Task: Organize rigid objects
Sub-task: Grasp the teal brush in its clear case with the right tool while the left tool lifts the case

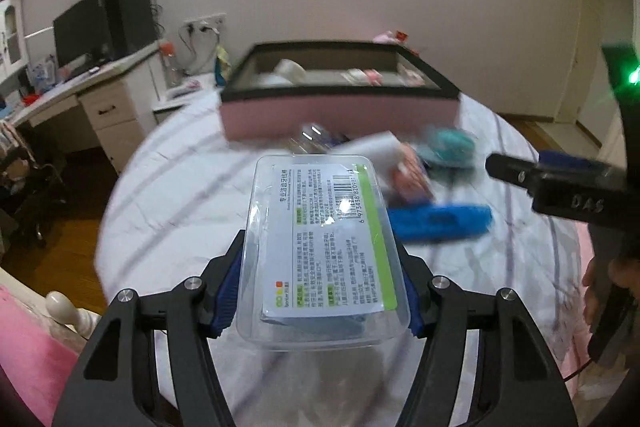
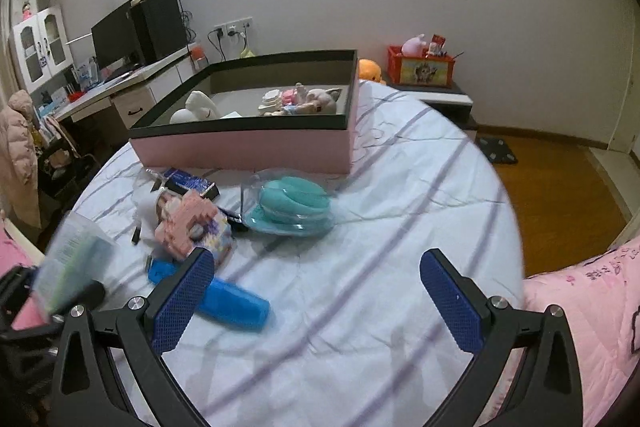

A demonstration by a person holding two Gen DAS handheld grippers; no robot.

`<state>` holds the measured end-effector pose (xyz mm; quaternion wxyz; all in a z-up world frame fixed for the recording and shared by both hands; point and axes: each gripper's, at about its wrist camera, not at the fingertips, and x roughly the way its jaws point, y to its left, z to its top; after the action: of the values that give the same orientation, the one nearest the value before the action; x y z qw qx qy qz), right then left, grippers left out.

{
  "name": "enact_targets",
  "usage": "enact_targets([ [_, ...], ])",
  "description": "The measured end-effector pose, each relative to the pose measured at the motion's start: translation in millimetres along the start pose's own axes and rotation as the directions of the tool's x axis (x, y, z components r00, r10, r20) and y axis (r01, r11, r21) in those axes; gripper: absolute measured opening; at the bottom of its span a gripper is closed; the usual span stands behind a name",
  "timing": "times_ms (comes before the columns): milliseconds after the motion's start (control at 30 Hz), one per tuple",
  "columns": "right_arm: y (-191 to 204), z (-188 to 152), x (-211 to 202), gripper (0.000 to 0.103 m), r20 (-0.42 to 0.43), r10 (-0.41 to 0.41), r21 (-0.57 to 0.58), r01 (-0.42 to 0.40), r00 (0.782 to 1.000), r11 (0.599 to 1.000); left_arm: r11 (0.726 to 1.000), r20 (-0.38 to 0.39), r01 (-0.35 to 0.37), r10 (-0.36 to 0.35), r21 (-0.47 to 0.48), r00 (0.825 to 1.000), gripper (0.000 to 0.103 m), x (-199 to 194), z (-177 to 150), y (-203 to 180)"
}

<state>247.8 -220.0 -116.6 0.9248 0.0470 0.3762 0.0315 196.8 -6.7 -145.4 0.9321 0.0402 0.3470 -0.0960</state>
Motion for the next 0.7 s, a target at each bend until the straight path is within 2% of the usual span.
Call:
enact_targets([
  [233, 7.1, 22.0, 39.1, 0.103, -0.057, 0.038, 0.057, -0.035, 0.998, 0.998, 0.999, 0.019, -0.040, 0.040, -0.015, 0.999, 0.065, 7.1, 26.2, 23.4],
  [567, 3.2, 30.5, 77.0, 0.103, -0.114, 0.035, 0.103, -0.023, 0.993, 0.994, 1.000, -0.002, -0.030, 0.030, -0.002, 1.000, 0.065, 31.3, 40.7, 25.3],
  [700, 0.9, 30.9, 78.4, 0.093, -0.117, 0.028, 0.110, -0.015, 0.993, 0.994, 1.000, -0.011, -0.022, 0.022, 0.001, 1.000, 0.065, 37.9, 44.6, 23.7],
])
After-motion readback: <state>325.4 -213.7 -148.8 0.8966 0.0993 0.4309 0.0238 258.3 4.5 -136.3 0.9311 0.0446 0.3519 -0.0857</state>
